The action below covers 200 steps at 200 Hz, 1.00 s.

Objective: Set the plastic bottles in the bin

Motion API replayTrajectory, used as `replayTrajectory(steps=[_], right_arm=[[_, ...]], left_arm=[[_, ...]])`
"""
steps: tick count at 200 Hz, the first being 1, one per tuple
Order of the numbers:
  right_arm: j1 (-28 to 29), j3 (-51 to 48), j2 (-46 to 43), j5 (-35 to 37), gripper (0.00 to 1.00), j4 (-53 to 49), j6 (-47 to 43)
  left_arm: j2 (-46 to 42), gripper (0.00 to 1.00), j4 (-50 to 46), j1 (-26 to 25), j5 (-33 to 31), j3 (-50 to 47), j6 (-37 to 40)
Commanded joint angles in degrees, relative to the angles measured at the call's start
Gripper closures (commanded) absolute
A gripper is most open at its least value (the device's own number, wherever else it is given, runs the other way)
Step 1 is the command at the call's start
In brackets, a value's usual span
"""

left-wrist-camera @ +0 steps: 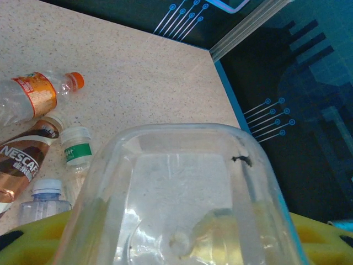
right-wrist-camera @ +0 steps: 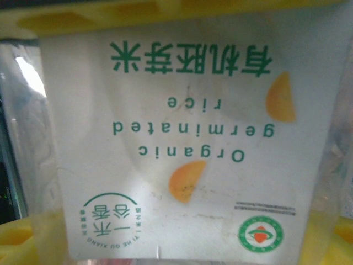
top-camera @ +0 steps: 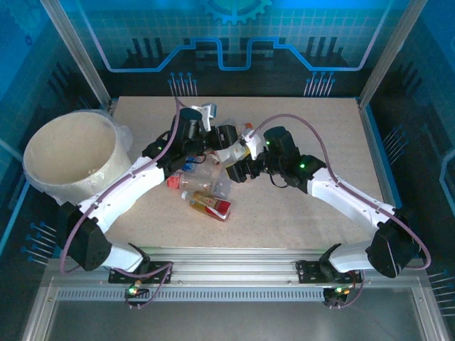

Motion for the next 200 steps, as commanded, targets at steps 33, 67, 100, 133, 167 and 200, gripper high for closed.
replayTrajectory(steps=[33, 67, 100, 133, 167, 200], right_arm=[[1.41, 2.27, -2.93, -1.69, 0.00, -0.78, -4.90], [1.41, 1.08, -5.63, -0.21, 0.00, 1.36, -4.93], [1.41, -0.16, -8.96, 1.83, 0.00, 2.38, -6.71], [1.33, -2.82, -11.96, 8.21, 0.00, 5.08, -4.85], [0.98, -5.18, -13.85, 14.85, 0.00, 7.19, -2.24], [0.71, -6.72, -14.98, 16.33, 0.00, 6.36, -0.60]], left_arm=[[-3.73, 0.54, 2.73, 0.84, -0.25, -2.90, -0.21], [-7.58, 0.55, 2.84, 2.76, -0.92, -4.62, 0.89], [-12.41, 0.55, -1.63, 6.89, -2.08, -3.28, 3.11], [-17.87, 0.54, -9.62, 8.08, -9.47, 1.14, 10.23], [-22.30, 0.54, -16.48, 8.35, -18.94, 5.77, 17.52], [-23.63, 0.55, -22.55, 10.46, -28.83, 11.30, 22.41]])
